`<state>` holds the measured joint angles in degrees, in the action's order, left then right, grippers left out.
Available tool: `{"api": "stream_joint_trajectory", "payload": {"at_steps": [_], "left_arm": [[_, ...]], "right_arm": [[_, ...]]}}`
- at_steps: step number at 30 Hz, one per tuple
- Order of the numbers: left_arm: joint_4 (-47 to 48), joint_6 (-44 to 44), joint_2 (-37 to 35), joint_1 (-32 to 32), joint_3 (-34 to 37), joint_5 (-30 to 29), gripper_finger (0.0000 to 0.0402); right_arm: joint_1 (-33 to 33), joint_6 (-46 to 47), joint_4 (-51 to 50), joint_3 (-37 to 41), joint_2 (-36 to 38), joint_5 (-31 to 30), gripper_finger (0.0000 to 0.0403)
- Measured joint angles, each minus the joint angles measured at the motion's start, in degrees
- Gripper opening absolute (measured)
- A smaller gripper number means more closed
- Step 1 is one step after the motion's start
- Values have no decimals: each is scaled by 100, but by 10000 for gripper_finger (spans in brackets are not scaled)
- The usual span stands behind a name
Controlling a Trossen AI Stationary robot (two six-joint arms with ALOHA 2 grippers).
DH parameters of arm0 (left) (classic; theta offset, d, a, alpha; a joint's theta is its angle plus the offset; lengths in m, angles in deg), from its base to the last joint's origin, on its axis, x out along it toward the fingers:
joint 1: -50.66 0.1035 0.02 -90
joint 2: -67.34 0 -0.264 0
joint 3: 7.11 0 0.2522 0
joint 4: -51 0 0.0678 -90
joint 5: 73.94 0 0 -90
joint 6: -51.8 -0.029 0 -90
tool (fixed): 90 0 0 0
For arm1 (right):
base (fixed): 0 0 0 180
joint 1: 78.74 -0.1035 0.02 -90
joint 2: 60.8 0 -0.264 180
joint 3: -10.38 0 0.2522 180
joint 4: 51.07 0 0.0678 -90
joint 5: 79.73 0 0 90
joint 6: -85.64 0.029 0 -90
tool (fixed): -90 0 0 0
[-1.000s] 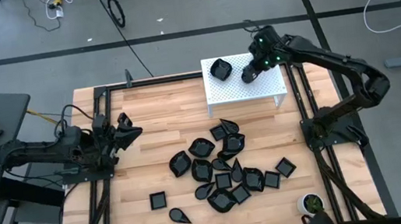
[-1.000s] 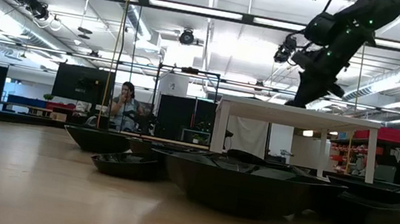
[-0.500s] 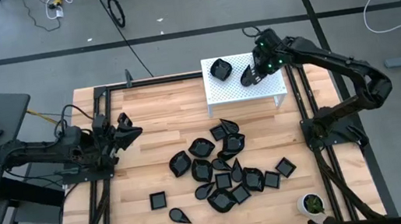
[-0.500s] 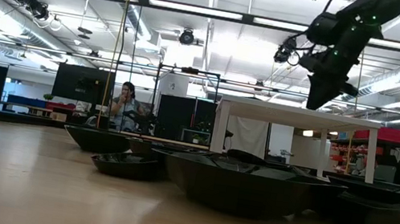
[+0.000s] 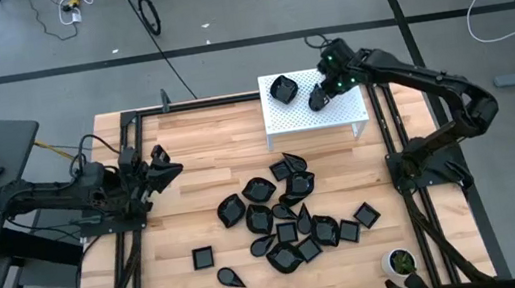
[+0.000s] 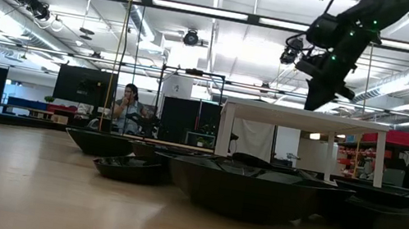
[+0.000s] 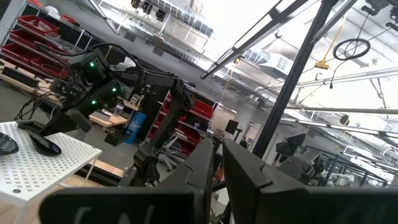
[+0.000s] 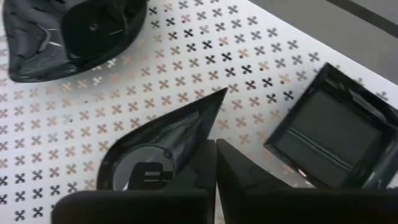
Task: Pick & Place Mini shaped plates
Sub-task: Put the drop shaped plate on the shelf, then stack the leaf shaped plate on top of the leaf shaped plate on the shelf
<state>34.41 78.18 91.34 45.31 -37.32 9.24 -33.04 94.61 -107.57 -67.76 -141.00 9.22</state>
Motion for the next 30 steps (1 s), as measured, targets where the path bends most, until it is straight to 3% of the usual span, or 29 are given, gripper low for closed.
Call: {"api": "stream_joint_trajectory", "payload": {"at_steps": [9, 14, 20, 27, 30], "left_arm": [[1, -1, 1, 0, 1, 1, 42], [0, -1, 0, 0, 1, 0, 42], [1, -1, 1, -1, 0, -1, 42], [3, -1, 1, 1, 0, -1, 42], [1, 1, -1, -1, 0, 1, 42]], "right_arm": [[-22, -102, 42, 0, 2, -11, 9], [-438, -195, 598, 4, 268, -873, 3], [-1577, -413, 1031, 4, 759, -1385, 4], [-3681, -479, 506, 4, 931, -1437, 3], [-4347, 23, 154, 4, 858, -1438, 3]]}}
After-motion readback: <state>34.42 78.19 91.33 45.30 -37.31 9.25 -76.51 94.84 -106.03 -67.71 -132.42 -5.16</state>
